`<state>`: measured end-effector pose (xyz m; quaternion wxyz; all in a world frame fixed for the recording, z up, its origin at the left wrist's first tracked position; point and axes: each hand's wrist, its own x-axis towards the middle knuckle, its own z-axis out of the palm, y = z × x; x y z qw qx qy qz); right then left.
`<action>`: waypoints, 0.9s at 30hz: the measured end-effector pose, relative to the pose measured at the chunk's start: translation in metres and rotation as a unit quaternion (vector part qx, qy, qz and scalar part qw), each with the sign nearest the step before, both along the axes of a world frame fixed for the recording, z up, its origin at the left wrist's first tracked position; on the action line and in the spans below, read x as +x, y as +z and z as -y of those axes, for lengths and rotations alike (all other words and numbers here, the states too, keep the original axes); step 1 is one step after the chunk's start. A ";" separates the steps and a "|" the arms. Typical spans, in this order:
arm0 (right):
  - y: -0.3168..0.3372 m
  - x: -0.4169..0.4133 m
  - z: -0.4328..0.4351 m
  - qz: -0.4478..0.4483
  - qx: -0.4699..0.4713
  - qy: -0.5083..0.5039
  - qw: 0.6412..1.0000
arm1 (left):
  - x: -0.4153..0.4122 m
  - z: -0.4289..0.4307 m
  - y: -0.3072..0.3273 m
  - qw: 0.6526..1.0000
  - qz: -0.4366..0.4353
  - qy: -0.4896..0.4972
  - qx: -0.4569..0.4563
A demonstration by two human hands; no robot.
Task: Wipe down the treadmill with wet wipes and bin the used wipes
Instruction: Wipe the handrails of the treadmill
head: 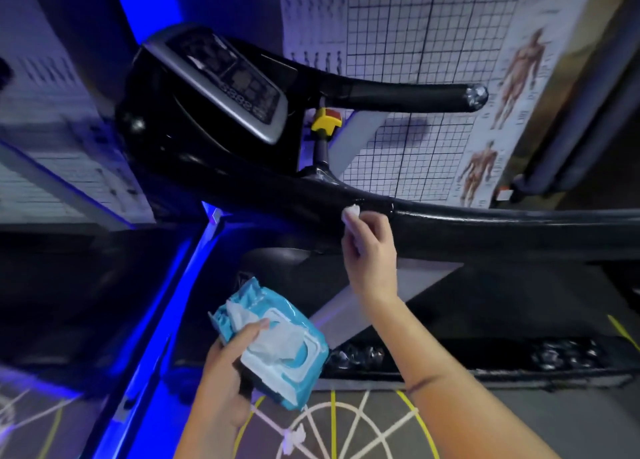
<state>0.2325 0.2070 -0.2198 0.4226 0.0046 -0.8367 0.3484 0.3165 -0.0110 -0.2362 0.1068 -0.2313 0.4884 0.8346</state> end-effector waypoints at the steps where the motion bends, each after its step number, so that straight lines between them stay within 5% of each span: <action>1: 0.006 -0.010 -0.001 -0.001 0.017 -0.009 1.000 | 0.001 0.000 0.000 1.000 -0.002 -0.005 0.001; 7: 0.018 -0.035 -0.017 0.103 0.155 -0.081 0.979 | -0.001 -0.006 -0.001 0.998 0.022 -0.059 -0.001; 12: 0.031 -0.034 -0.066 0.135 0.080 -0.193 0.969 | -0.002 -0.004 0.001 0.996 0.031 -0.082 -0.001; 16: 0.039 -0.030 -0.037 0.046 0.139 -0.107 0.983 | -0.004 0.000 0.000 0.996 0.028 -0.089 0.015; 20: 0.024 -0.037 -0.019 0.078 0.248 -0.040 0.965 | -0.010 0.001 -0.001 0.995 0.031 -0.099 0.011; 27: 0.025 -0.021 -0.091 0.145 0.125 -0.230 0.954 | -0.014 -0.011 0.003 0.992 0.033 -0.120 -0.006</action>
